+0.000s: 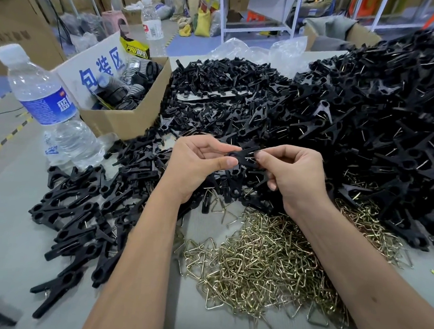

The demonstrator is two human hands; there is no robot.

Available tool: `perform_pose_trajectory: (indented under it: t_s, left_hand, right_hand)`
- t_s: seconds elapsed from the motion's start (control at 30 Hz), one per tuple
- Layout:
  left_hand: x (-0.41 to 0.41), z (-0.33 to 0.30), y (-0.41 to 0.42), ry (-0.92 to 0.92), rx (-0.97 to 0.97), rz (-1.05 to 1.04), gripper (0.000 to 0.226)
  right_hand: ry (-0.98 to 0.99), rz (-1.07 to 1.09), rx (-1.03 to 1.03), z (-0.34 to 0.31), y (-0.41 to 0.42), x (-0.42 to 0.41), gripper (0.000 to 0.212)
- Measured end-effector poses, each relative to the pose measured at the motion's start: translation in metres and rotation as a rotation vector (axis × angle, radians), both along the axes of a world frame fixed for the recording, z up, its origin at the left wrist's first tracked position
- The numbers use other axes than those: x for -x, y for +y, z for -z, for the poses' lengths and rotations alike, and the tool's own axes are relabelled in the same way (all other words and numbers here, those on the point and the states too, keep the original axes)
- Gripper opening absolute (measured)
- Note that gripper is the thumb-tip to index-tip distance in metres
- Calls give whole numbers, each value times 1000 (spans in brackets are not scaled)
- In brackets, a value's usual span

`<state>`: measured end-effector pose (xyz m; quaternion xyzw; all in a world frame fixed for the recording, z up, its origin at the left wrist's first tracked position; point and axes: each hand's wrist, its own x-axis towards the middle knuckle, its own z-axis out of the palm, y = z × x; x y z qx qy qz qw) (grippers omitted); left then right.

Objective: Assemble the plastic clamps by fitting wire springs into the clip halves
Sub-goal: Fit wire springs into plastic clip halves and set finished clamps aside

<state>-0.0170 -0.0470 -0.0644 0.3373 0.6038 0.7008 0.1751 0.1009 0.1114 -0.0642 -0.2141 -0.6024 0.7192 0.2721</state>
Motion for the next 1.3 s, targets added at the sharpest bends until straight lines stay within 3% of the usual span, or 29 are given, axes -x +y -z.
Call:
perform_pose_trajectory:
  t_s: [0.27,0.6,0.8,1.03,1.13,1.3]
  left_hand:
    - [-2,2,2,-31,-35,-13,23]
    - [-6,0,6,-64,-47,-6,20]
    - [-11,-9,2,-121,-123,61,20]
    - [-14,-12,3,-124,-154,152,33]
    - [-12,-10,3,-153,-196,163,56]
    - [-16,-10,6,-66,-169,122,53]
  right_hand:
    - [40,42,-169,1,-1,-4,13]
    - [47,13,-82,1,-3,-6,14]
    - [111,-389,365,-6,2,-10,14]
    - [89,-794,496,-11,10,-17,35]
    - [160,-895,620,-10,9,-17,47]
    - [187,-899,798,-12,9,-17,46]
